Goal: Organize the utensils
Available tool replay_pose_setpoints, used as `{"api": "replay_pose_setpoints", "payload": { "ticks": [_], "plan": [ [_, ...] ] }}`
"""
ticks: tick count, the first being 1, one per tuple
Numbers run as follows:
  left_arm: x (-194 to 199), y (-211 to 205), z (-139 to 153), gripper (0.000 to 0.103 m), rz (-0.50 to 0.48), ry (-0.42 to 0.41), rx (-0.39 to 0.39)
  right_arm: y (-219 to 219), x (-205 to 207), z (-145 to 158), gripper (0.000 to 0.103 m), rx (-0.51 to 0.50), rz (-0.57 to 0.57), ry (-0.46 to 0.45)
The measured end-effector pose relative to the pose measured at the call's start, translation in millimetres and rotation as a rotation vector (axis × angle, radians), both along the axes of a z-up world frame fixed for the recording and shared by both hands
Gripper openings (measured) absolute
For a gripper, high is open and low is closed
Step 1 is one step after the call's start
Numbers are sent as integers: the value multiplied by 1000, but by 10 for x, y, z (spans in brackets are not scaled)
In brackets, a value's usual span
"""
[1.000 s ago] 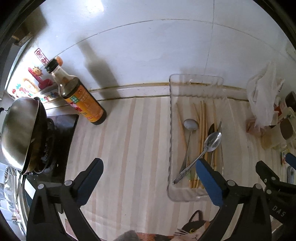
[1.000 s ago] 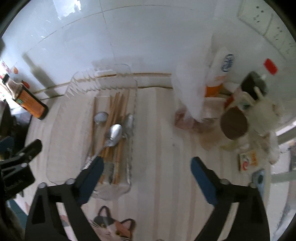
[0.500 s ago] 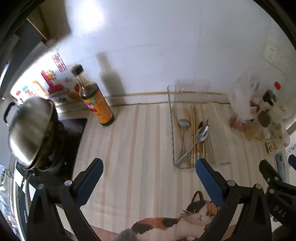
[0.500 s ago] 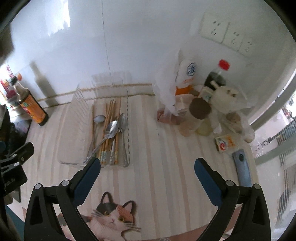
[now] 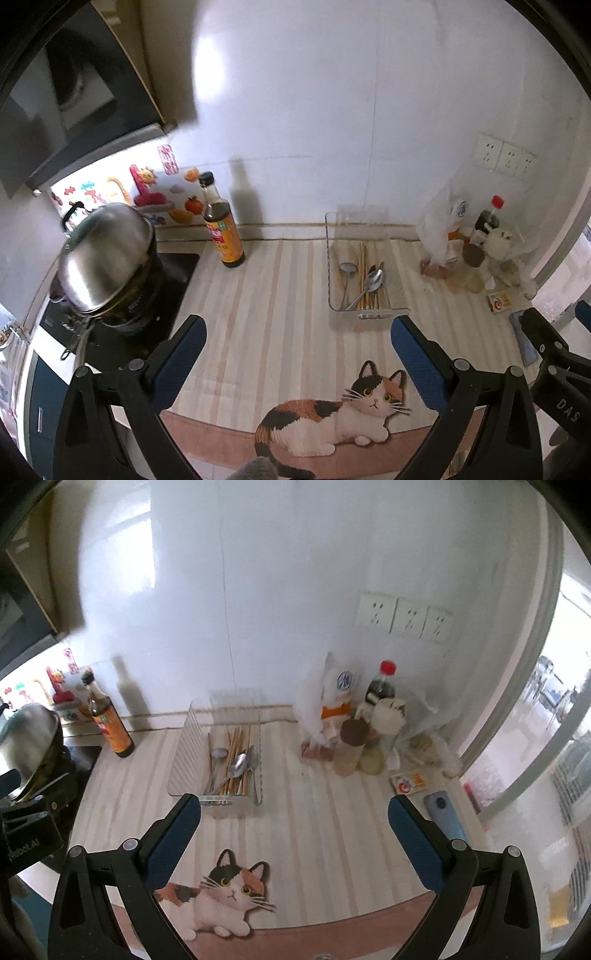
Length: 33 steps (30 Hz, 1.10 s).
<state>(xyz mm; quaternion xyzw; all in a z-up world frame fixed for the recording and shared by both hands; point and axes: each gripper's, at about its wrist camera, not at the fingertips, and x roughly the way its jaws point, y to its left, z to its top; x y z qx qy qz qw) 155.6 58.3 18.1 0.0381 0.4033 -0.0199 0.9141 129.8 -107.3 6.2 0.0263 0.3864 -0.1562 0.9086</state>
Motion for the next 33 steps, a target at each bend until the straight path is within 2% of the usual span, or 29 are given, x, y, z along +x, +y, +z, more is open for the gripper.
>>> {"api": "replay_pose_setpoints", "payload": {
  "ticks": [7, 14, 22, 33],
  "plan": [
    [-405, 1, 235, 102, 1, -51, -3, 66, -456, 293, 103, -6, 23, -56],
    [-580, -1, 315, 102, 12, -72, -6, 94, -715, 446, 103, -9, 31, -92],
    [-539, -25, 276, 102, 17, -33, -13, 86, -720, 471, 103, -17, 27, -88],
    [-495, -3, 266, 102, 30, -42, 0, 77, -623, 434, 103, -11, 29, -67]
  ]
}}
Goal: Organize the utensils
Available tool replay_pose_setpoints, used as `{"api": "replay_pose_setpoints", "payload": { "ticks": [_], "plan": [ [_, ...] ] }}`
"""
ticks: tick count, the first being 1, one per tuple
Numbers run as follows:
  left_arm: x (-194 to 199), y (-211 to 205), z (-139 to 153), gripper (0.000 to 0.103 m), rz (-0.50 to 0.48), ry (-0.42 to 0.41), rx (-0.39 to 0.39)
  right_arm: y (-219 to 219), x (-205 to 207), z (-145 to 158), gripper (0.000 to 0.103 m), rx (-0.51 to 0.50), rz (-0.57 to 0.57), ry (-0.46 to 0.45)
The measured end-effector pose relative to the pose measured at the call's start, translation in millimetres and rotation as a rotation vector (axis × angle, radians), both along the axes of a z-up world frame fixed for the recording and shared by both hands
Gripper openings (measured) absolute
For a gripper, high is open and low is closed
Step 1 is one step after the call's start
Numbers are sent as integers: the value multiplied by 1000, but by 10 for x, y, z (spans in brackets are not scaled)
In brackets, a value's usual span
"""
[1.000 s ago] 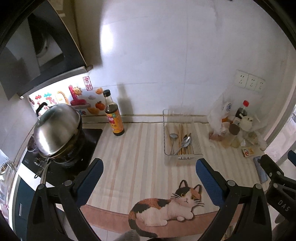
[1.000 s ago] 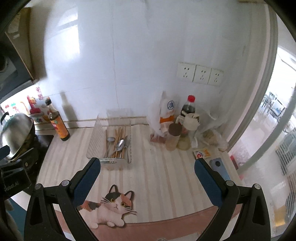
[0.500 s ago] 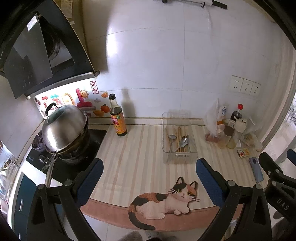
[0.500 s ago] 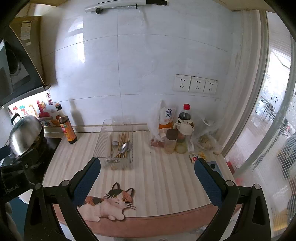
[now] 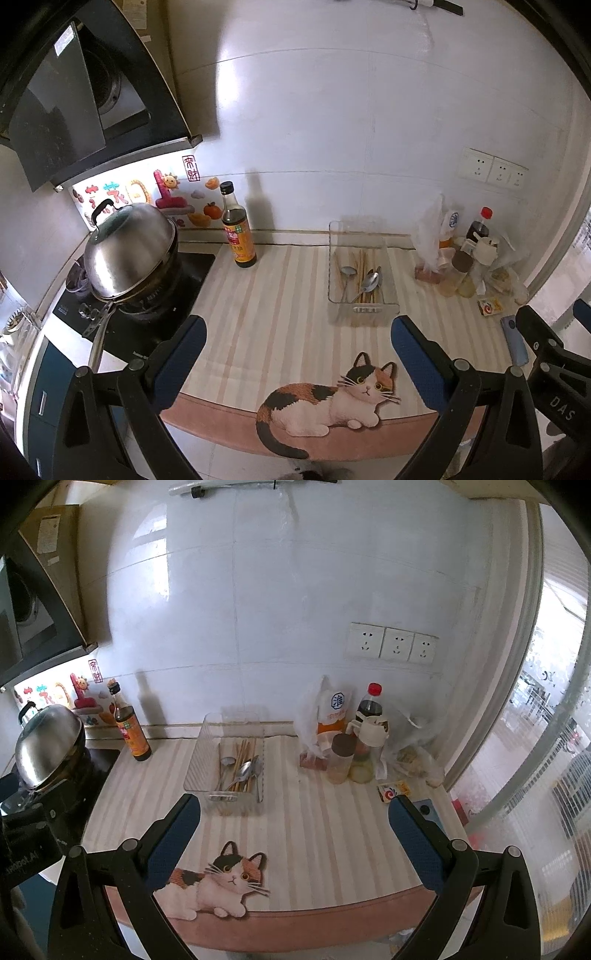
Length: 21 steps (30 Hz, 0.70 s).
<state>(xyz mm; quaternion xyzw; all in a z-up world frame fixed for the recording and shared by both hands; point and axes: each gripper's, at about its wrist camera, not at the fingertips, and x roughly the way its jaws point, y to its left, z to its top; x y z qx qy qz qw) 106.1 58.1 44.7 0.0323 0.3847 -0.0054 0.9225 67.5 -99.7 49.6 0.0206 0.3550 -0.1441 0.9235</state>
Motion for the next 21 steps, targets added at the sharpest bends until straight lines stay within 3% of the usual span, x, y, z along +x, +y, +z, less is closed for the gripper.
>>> {"api": "replay_pose_setpoints", "payload": {
  "ticks": [21],
  "plan": [
    [71, 30, -58, 102, -8, 5, 9, 25, 91, -24, 103, -1, 29, 8]
  ]
}}
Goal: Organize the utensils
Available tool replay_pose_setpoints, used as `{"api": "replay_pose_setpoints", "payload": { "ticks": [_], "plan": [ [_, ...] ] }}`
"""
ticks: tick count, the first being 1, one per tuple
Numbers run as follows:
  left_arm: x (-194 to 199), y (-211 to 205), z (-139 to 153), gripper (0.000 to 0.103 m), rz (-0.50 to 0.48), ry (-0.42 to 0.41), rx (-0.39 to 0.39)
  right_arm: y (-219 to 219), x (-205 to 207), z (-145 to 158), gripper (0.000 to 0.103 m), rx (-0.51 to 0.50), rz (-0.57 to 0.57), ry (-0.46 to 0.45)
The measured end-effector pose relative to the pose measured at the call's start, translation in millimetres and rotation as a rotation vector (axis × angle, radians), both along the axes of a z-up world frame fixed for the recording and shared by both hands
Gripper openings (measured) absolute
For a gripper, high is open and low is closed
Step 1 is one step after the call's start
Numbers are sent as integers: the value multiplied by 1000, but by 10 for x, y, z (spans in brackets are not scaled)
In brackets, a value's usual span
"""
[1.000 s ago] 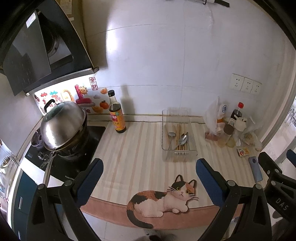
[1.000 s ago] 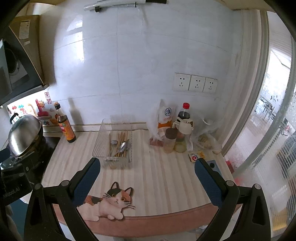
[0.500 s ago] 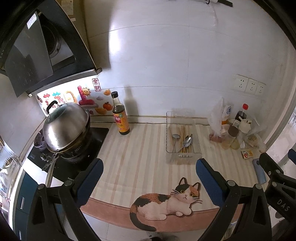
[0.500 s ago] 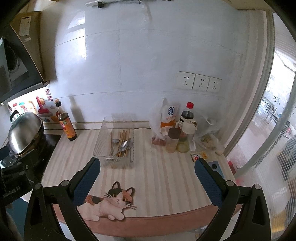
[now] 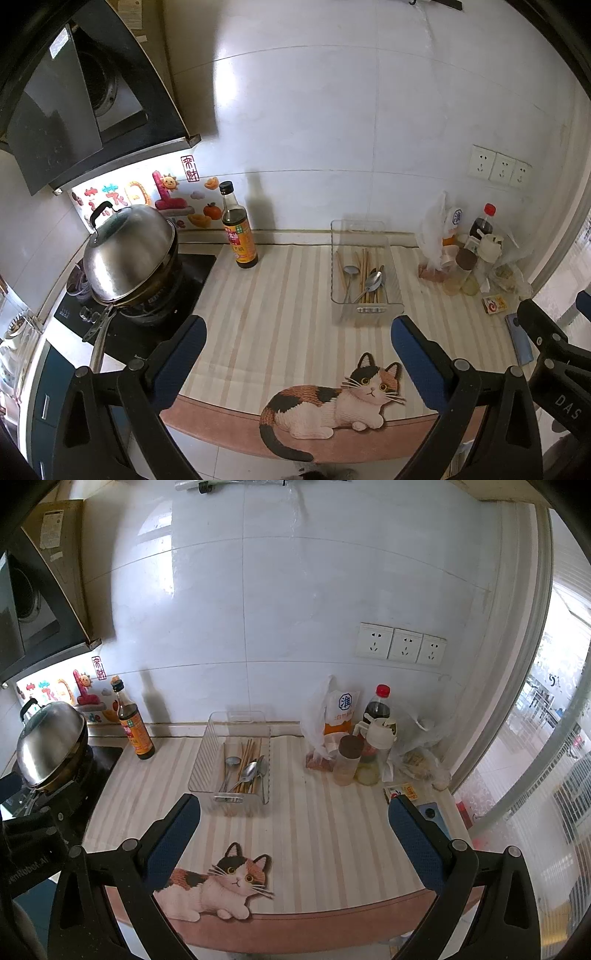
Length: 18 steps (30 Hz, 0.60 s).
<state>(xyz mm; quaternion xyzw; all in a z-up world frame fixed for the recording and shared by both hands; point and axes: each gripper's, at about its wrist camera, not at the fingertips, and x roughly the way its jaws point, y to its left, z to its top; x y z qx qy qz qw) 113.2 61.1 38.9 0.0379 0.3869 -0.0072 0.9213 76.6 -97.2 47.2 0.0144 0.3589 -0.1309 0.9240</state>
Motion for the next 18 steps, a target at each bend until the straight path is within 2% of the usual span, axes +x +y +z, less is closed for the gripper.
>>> {"api": "replay_pose_setpoints", "payload": {
  "ticks": [18],
  "plan": [
    [19, 33, -64, 102, -37, 19, 3, -49, 23, -50, 103, 3, 10, 12]
  ]
}}
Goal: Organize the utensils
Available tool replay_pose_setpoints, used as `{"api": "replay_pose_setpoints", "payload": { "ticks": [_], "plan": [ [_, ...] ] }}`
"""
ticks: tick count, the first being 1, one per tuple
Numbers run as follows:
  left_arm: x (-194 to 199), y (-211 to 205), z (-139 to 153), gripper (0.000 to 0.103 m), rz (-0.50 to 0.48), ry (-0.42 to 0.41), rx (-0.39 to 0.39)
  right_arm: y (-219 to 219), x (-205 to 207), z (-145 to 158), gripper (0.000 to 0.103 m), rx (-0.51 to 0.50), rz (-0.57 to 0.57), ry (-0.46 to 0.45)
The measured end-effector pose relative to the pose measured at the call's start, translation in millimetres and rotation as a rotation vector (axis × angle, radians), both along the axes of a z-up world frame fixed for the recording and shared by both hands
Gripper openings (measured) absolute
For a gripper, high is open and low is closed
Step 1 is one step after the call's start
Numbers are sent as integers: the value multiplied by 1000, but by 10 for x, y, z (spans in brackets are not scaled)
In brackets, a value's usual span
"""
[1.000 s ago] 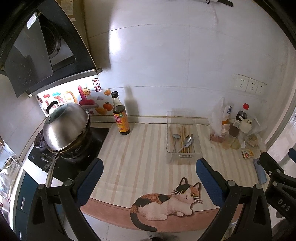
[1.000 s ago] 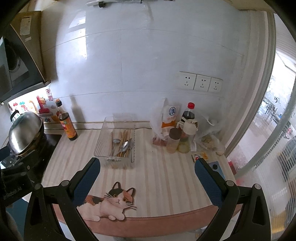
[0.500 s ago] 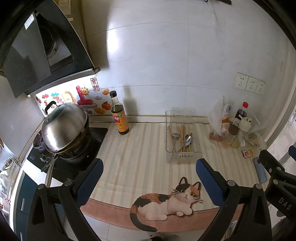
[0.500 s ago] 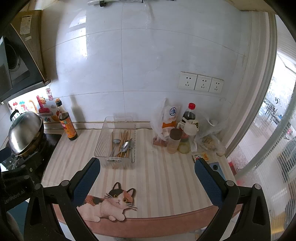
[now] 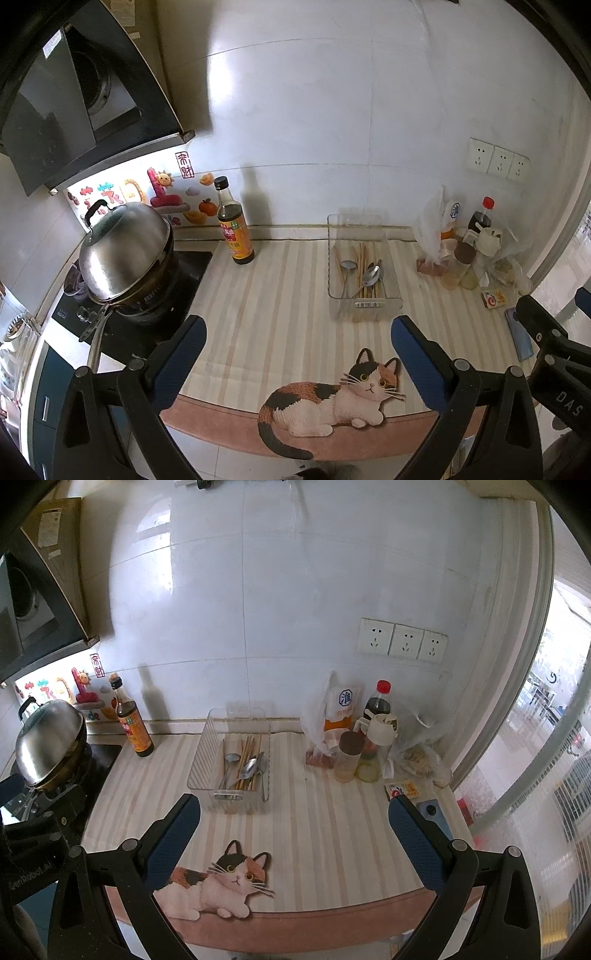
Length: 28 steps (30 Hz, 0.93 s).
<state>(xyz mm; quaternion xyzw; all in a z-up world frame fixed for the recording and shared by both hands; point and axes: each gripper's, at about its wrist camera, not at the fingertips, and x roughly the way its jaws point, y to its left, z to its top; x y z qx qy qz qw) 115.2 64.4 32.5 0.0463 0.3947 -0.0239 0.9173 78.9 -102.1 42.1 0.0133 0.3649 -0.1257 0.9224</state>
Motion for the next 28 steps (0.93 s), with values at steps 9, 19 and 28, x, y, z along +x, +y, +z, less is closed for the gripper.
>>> {"api": "replay_pose_setpoints", "payload": {
  "ticks": [9, 19, 28],
  "plan": [
    [19, -16, 4, 102, -9, -4, -2, -29, 3, -2, 103, -4, 3, 1],
    [26, -18, 16, 102, -13, 0, -4, -37, 10, 0, 103, -7, 4, 0],
    [45, -16, 32, 102, -10, -1, -5, -34, 10, 0, 103, -6, 3, 0]
  ]
}}
